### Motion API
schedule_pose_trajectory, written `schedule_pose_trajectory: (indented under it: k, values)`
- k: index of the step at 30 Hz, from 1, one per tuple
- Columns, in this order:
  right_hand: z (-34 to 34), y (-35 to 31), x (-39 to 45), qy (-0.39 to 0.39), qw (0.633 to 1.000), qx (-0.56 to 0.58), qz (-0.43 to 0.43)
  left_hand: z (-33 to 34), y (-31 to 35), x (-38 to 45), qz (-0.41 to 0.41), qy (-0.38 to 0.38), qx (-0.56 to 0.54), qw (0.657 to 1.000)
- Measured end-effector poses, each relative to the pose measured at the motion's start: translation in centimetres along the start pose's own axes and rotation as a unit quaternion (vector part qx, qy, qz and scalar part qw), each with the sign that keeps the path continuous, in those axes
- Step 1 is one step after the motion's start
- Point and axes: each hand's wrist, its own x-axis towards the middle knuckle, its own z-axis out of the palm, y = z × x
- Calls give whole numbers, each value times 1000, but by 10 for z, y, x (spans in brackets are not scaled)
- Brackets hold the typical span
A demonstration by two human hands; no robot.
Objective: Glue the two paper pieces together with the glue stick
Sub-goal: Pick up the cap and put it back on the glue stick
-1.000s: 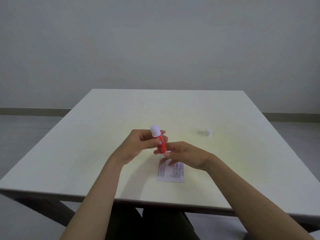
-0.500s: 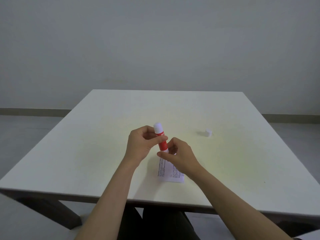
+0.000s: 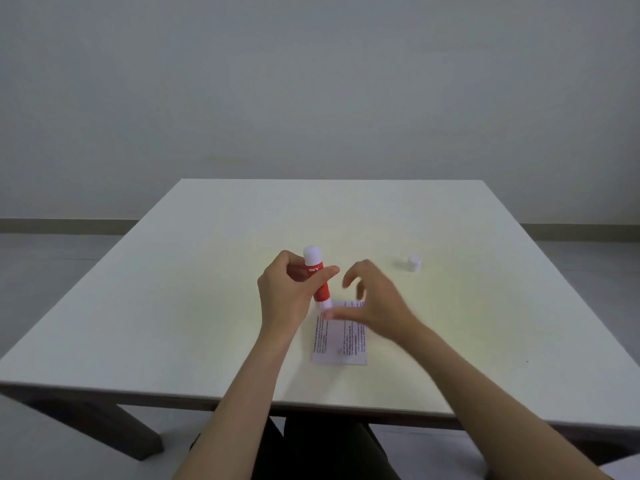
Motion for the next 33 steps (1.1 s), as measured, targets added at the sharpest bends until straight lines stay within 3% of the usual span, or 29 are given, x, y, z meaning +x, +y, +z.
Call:
schedule_pose_trajectory:
  k: [2,5,9,12,15,18,20,22,33]
  values:
    - [-23,19,12,79,992,-99,-22,-7,-3,3,7,-13,2,1000]
    - [-48,50,28,187,946,-265,15,-15,-6,6,26,-46,7,999]
    - [-58,79,38,117,936,-314,108,-21,-6,8,55,-110,15,992]
    - [-59,84,37,76,947,-296,101,-21,-6,9,55,-155,24,986]
    - [-59,75,28,94,969,-221,61,-22,-10,8,57,-177,36,982]
    - [-55,44,13,111,993,5,33,-22,-13,8,74,-192,46,978]
    - [-49,18,3,74,985,155,21,-21,-13,9,85,-193,44,976]
    - [-43,2,-3,46,973,227,11,-19,-12,9,94,-192,38,976]
    - [-31,-14,-6,35,976,213,7,-19,-9,6,105,-198,36,974]
